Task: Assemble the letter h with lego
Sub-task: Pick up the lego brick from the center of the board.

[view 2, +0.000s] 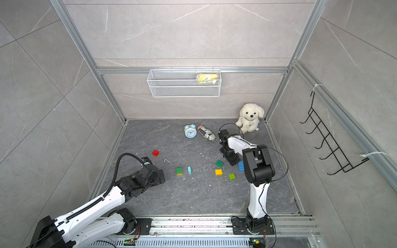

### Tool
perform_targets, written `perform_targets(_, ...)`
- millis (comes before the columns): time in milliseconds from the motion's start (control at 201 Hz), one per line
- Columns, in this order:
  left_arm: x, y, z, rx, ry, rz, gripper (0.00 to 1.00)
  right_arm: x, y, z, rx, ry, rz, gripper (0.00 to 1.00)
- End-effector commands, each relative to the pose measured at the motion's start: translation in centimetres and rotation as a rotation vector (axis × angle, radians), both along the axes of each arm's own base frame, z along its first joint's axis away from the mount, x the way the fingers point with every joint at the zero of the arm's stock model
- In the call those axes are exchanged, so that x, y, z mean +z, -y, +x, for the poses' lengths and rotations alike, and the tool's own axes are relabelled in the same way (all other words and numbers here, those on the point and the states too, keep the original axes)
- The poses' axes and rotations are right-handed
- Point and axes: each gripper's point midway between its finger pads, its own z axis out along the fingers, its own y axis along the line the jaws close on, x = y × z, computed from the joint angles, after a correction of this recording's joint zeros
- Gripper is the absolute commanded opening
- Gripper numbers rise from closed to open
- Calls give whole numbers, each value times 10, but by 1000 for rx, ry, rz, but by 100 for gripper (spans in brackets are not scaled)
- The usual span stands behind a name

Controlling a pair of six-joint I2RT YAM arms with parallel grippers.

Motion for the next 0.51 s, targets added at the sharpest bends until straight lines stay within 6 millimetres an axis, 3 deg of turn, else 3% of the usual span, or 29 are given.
perform_targets(0, 5, 4, 3, -22, 13, -3, 100, -3, 7, 0, -8, -25, -45, 92)
perform_targets(249, 3, 5, 3, -23, 6, 0, 100, -7, 10, 4, 18, -20, -68, 79)
perform_targets(503, 2, 5, 3, -25, 4, 3, 100, 3, 4, 17, 141, 62, -60, 40)
